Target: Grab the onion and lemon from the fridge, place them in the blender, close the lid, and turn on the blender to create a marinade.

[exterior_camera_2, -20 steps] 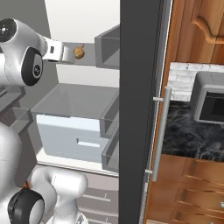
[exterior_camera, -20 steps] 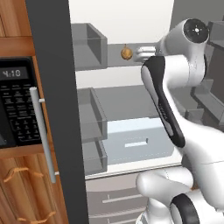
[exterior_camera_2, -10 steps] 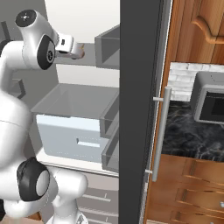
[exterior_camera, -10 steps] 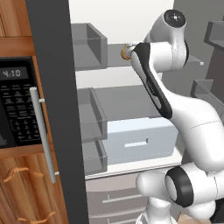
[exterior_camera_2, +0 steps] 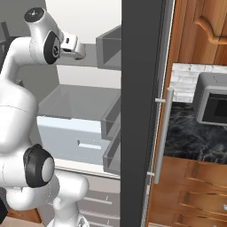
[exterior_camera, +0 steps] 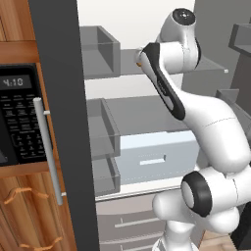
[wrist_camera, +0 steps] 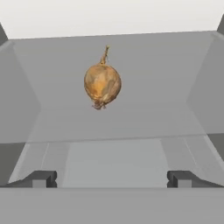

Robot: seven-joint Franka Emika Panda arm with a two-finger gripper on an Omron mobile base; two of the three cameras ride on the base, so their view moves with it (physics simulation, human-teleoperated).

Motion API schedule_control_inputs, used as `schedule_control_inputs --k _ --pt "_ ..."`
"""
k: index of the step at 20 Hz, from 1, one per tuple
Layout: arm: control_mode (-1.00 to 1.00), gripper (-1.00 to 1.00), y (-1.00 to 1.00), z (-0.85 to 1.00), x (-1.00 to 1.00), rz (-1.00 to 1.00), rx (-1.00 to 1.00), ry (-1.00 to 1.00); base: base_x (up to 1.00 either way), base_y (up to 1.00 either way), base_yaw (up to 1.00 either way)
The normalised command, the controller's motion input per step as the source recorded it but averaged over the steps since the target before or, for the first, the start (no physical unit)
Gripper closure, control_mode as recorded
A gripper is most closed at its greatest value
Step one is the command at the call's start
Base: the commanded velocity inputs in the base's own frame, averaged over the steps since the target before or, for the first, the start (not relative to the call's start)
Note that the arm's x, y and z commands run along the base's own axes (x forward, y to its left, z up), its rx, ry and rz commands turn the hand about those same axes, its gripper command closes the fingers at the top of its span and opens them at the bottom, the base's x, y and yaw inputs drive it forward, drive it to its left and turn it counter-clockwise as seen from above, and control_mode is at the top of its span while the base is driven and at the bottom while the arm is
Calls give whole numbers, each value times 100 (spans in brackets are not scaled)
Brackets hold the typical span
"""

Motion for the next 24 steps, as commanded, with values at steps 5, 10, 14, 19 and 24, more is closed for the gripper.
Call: schedule_control_inputs --k 5,10,14,19,24 --pt "-100 -100 26 -12 28 1 0 0 0 0 0" --pt "-100 -100 0 -11 31 1 0 0 0 0 0" --pt "-100 -100 0 -3 40 3 0 0 0 0 0" --pt "-100 -100 0 0 43 3 0 0 0 0 0" --pt "-100 -100 -3 -4 29 3 0 0 0 0 0"
